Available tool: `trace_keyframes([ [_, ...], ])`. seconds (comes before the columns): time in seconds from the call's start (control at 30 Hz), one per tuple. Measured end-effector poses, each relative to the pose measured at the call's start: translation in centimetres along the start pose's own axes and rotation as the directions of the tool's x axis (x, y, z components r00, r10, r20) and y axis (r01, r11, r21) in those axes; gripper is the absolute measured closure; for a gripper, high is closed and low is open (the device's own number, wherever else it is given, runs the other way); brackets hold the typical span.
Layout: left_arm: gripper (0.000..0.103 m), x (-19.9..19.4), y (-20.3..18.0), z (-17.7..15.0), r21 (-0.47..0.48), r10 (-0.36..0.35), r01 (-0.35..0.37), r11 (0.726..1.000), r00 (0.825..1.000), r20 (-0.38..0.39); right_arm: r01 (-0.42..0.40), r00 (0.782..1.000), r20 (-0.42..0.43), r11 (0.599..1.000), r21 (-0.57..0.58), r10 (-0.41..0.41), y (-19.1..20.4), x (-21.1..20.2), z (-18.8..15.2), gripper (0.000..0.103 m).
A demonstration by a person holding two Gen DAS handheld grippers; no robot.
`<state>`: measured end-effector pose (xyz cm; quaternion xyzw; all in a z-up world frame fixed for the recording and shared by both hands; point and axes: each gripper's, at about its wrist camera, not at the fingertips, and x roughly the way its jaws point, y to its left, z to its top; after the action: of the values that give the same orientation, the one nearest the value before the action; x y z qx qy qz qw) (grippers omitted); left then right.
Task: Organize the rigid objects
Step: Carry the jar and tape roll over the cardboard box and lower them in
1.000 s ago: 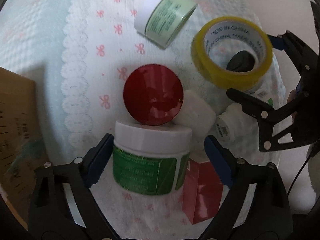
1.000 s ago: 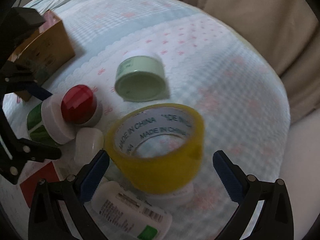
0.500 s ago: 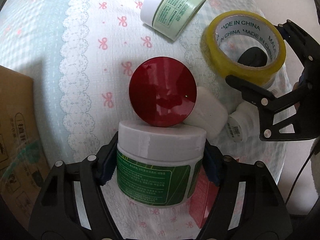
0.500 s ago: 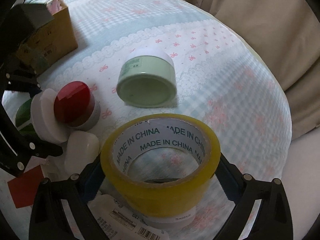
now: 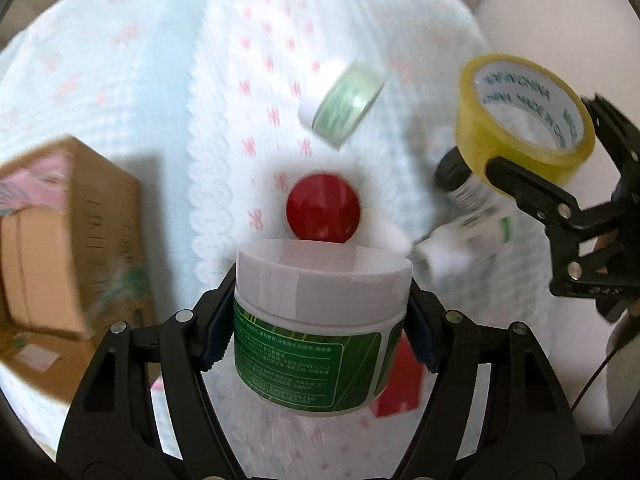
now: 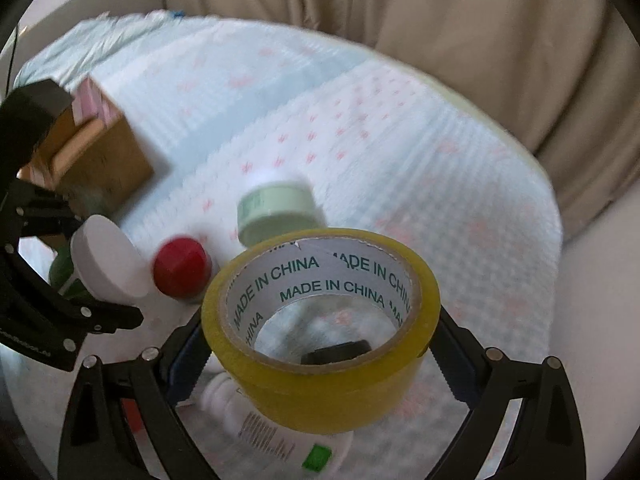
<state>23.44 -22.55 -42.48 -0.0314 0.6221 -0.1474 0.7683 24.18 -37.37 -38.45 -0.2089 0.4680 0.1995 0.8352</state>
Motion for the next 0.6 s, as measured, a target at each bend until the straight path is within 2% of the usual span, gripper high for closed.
trace_keyframes([
  [0.13, 0.034, -6.0, -0.3, 0.1, 0.001, -0.006, 0.006, 1.0, 0.996, 0.092, 0.03, 0.998, 0.054, 0.997, 0.068, -0.033, 0.1, -5.6, 1.6, 0.006],
  [0.23, 0.034, -11.4, -1.0, -0.4, 0.006, -0.013, 0.012, 1.0, 0.984, 0.178, 0.047, 0.994, 0.096, 0.994, 0.099, -0.057, 0.9, -10.5, 2.4, 0.006],
  [0.4, 0.034, -19.5, -0.2, -1.2, -0.011, -0.004, 0.008, 1.0, 0.955, 0.297, -0.006, 0.99, 0.141, 0.978, 0.21, -0.024, 1.8, -17.2, 5.3, 0.006],
  [0.6, 0.034, -27.0, 3.4, -2.7, -0.063, 0.04, -0.016, 0.998, 0.918, 0.396, -0.058, 0.981, 0.194, 0.943, 0.329, -0.007, 4.7, -21.8, 8.8, 0.006],
])
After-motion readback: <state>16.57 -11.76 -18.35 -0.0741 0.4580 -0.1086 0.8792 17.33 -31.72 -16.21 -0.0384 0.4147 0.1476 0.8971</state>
